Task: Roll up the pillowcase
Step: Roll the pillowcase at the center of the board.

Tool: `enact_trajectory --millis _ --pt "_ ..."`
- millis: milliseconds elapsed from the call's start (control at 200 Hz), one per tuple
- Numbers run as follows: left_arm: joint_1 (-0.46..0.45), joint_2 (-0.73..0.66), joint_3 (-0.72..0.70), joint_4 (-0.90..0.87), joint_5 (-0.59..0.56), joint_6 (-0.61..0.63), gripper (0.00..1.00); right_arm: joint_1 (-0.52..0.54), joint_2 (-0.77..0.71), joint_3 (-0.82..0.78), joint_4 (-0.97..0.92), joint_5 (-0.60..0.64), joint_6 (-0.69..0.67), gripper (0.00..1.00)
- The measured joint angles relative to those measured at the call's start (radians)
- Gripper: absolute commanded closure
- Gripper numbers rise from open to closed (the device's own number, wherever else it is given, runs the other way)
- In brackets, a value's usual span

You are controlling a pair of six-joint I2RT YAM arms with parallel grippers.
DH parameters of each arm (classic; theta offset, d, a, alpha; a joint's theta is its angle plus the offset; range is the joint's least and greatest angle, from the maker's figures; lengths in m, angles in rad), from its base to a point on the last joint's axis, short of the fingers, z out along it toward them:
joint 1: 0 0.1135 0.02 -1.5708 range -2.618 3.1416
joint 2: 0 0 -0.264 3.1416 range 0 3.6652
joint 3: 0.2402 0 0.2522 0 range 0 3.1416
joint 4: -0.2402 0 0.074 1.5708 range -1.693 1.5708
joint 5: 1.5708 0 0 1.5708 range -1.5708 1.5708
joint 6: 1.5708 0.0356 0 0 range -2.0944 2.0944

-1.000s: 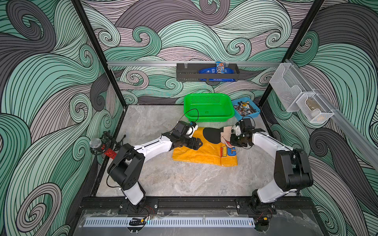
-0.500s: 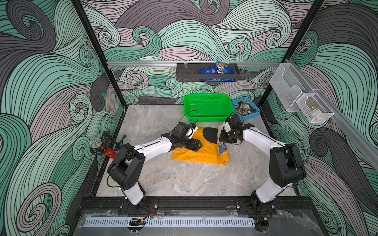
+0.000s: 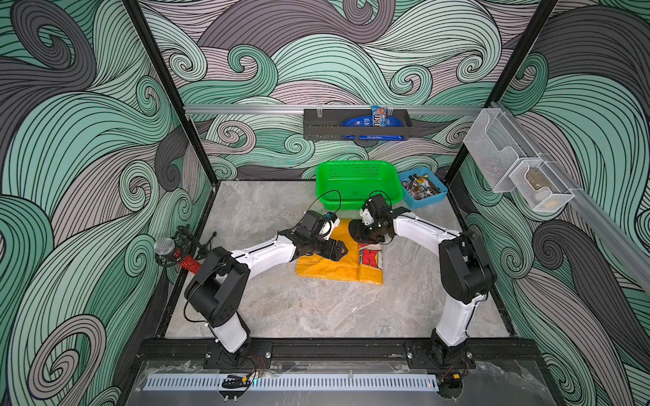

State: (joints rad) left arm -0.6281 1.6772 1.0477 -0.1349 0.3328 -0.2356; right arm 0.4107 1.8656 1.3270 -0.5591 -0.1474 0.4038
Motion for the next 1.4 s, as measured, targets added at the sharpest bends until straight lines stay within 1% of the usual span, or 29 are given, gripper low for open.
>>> enact_trajectory --millis 115,245,355,420,565,660,820,931,1076,1191,1291,1401 --pt "0.000 0.000 -0.019 0.022 0.038 -0.025 0.15 -0.036 -0.038 -0.001 0.000 0.000 -0.010 0.66" --pt "-0.016 0.000 -0.029 0.062 0.067 -0.066 0.15 -0.143 -0.130 -0.040 0.013 -0.006 -0.039 0.68" --pt "-0.067 0.002 -0.027 0.113 0.072 -0.095 0.15 -0.237 -0.170 -0.095 0.050 -0.041 -0.058 0.69" --pt "-0.110 0.011 -0.010 0.130 0.072 -0.106 0.15 -0.261 -0.166 -0.129 0.084 -0.069 -0.060 0.70" --pt "-0.206 0.093 0.082 0.193 0.072 -0.116 0.16 -0.264 -0.132 -0.201 0.196 -0.165 -0.044 0.72" --pt "-0.237 0.159 0.126 0.229 0.076 -0.115 0.16 -0.265 -0.098 -0.227 0.283 -0.225 -0.023 0.72" --pt "-0.238 0.263 0.160 0.231 0.079 -0.094 0.17 -0.271 -0.039 -0.233 0.397 -0.291 0.005 0.72" --pt "-0.237 0.310 0.162 0.214 0.077 -0.069 0.17 -0.276 -0.003 -0.242 0.475 -0.333 0.032 0.73" --pt "-0.237 0.323 0.161 0.194 0.059 -0.033 0.17 -0.277 0.032 -0.263 0.543 -0.360 0.056 0.72" --pt "-0.237 0.327 0.161 0.178 0.042 -0.002 0.17 -0.278 0.058 -0.313 0.620 -0.375 0.074 0.73" --pt "-0.237 0.329 0.152 0.183 0.041 0.007 0.17 -0.280 0.077 -0.359 0.700 -0.396 0.084 0.73" --pt "-0.237 0.329 0.136 0.207 0.044 0.007 0.18 -0.284 0.080 -0.372 0.738 -0.419 0.092 0.72"
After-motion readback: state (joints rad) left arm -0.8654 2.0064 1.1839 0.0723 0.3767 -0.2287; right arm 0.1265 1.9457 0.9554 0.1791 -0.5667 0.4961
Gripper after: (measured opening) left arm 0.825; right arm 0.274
